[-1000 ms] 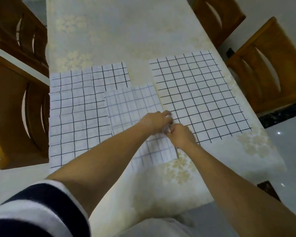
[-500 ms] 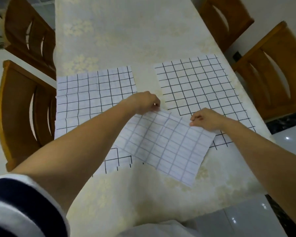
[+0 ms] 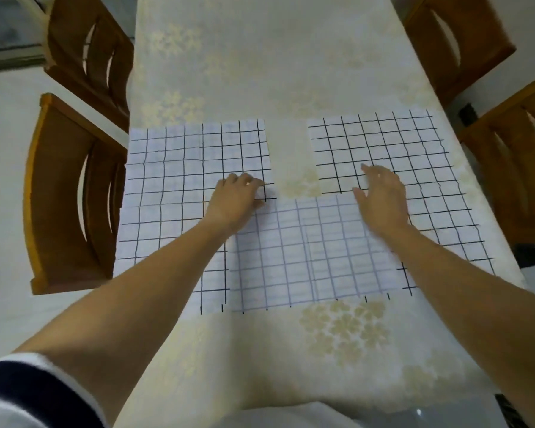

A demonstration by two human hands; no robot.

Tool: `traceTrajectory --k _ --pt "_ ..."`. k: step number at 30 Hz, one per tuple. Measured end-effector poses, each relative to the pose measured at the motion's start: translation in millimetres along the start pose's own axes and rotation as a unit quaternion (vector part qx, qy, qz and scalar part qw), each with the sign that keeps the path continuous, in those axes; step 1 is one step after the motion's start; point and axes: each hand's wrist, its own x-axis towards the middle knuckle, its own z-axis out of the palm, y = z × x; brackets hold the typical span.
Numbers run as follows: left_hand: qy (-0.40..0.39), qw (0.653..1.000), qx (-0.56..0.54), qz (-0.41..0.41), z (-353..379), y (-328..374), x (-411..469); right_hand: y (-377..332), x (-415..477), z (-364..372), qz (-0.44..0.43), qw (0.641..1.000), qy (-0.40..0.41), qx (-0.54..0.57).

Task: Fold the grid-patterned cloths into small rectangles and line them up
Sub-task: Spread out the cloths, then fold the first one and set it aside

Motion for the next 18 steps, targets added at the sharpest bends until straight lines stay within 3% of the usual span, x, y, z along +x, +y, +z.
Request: traceTrajectory --k 2,5,8,18 --pt "0.055 0.997 -0.031 0.054 15 21 -12 -35 -20 19 -0.078 0.996 0.034 -0.003" --pt "0.034 0.99 -0.063 0.119 46 57 -24 -75 -48 51 -0.146 0.989 -0.004 0.002" --pt "-0.079 0.99 -0.08 0.09 64 74 -33 -78 -65 77 -0.142 0.984 -0.1 -0.033" --pt "-0.226 0.973 0.025 0.039 43 52 -39 -23 -64 61 -0.054 0.976 -0.142 -0.158"
